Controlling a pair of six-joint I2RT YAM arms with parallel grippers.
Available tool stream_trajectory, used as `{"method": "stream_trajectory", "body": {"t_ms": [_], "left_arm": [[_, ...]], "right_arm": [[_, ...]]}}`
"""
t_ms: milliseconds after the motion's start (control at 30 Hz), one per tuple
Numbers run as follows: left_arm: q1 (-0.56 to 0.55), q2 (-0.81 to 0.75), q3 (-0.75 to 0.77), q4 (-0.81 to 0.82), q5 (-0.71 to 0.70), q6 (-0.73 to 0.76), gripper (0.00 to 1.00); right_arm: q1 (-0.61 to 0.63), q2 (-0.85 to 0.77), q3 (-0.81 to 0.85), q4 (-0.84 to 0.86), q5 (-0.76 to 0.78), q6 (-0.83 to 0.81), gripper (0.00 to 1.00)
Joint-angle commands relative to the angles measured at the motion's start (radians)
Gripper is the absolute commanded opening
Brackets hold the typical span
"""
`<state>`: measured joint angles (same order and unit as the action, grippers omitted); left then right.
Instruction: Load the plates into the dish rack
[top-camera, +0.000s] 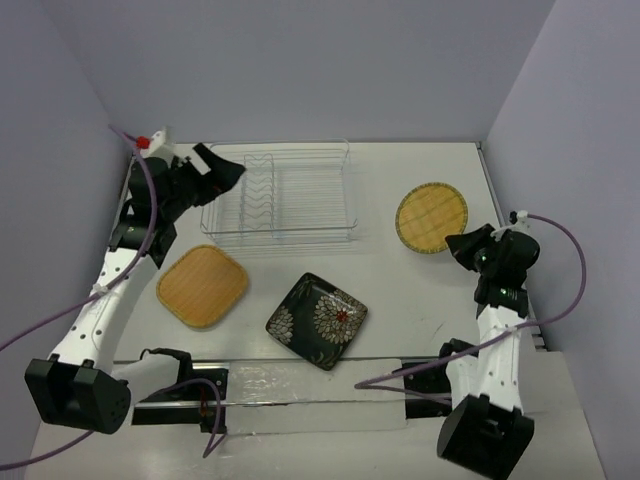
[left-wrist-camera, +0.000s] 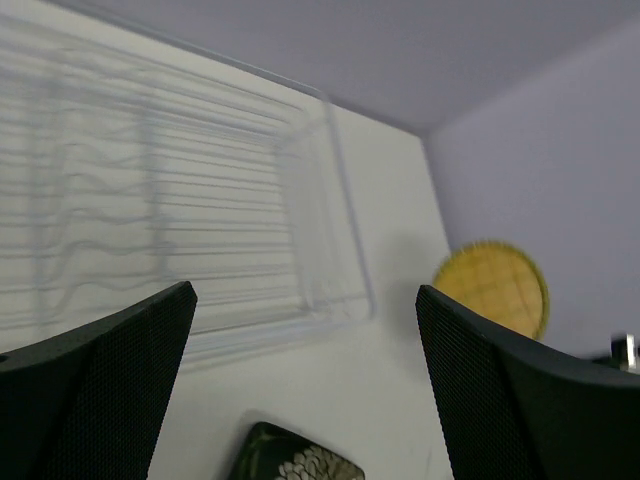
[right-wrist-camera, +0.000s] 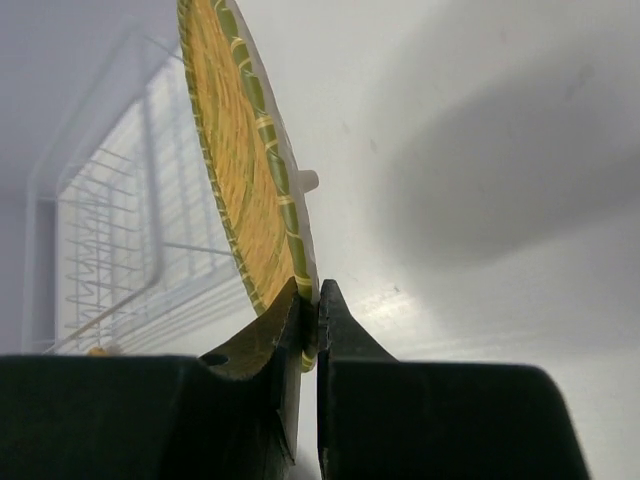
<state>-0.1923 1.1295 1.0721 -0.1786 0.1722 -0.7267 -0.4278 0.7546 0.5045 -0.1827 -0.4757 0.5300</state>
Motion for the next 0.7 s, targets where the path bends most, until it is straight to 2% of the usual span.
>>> {"method": "stream_trajectory", "body": {"t_ms": [0, 67, 133, 233, 367, 467, 600, 667], "left_arm": [[-0.124, 0.04, 0.083, 0.202, 0.274, 0.105, 0.99], [-0.191, 0.104, 0.112, 0.229, 0.347, 0.134, 0.99], [-0.243, 0.158, 0.148, 0.232, 0.405, 0.152, 0.99], [-0.33, 0.223, 0.201, 0.242, 0.504, 0.182, 0.99], [-0.399, 0.291, 0.242, 0.238, 0.567, 0.222, 0.99], [-0.414, 0.312, 0.247, 0.232, 0.575, 0.228, 0.99], [-0.418, 0.316, 0.2, 0.31, 0.604, 0.209, 0.99], [-0.421, 0.317, 0.195, 0.326, 0.666, 0.222, 0.92]], "right_arm": [[0.016, -0.117, 0.129, 0.015, -0.115, -0.058, 0.0], [0.03, -0.138, 0.162, 0.019, -0.281, -0.068, 0.0], [0.066, -0.145, 0.181, 0.025, -0.357, -0.072, 0.0], [0.155, -0.126, 0.2, 0.03, -0.408, -0.062, 0.0], [0.264, -0.092, 0.228, 0.036, -0.462, -0.051, 0.0], [0.293, -0.087, 0.247, 0.065, -0.497, -0.016, 0.0], [0.298, -0.053, 0.274, 0.086, -0.604, 0.04, 0.0], [0.303, -0.036, 0.275, 0.091, -0.6, 0.045, 0.0]]}}
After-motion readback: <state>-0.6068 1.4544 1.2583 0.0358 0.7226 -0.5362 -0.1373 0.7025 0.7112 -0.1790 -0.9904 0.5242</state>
